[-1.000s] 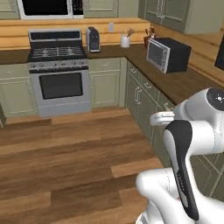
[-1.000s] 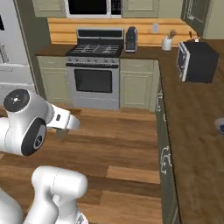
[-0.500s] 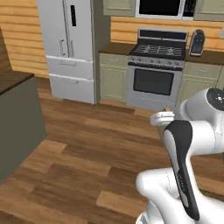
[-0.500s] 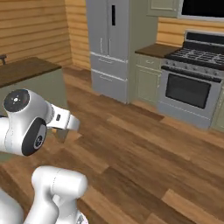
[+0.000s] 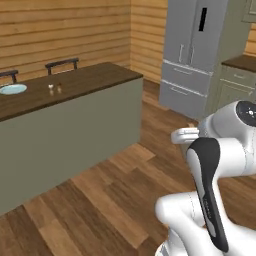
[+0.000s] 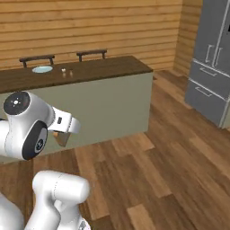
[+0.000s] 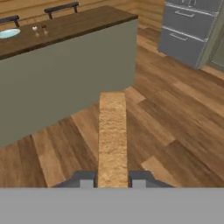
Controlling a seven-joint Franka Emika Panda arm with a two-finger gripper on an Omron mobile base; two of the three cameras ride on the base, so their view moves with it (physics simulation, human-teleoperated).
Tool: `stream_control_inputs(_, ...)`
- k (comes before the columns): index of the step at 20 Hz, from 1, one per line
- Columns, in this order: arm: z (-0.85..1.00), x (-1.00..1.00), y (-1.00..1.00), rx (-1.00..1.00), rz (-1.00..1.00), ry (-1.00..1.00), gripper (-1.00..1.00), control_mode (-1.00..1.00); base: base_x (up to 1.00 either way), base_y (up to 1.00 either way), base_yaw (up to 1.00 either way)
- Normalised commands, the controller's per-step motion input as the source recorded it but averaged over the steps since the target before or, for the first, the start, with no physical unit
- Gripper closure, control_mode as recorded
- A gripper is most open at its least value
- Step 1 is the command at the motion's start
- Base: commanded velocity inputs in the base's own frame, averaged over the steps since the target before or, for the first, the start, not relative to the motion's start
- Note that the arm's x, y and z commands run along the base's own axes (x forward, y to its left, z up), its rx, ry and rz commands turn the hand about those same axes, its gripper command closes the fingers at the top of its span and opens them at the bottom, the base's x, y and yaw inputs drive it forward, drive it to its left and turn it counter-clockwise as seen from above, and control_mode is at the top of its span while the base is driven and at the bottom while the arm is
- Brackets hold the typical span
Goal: Start the toaster. Once the lever pops up, take the bread to the plate on the dining counter.
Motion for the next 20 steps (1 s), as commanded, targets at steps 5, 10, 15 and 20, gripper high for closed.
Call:
stream_control_inputs(5,0.0,0.0,0.0,0.0,0.0,0.0,1.0,1.0,0.64,0.04,0.41)
stream_control_inputs(10,0.0,0.0,0.0,0.0,0.0,0.0,1.0,1.0,0.53,-0.29,0.0)
stream_control_inputs(15,0.0,0.0,0.0,0.0,0.0,0.0,1.0,1.0,0.84,-0.75,0.0)
stream_control_inputs(20,0.0,0.0,0.0,0.0,0.0,0.0,1.0,1.0,1.0,-1.0,0.16)
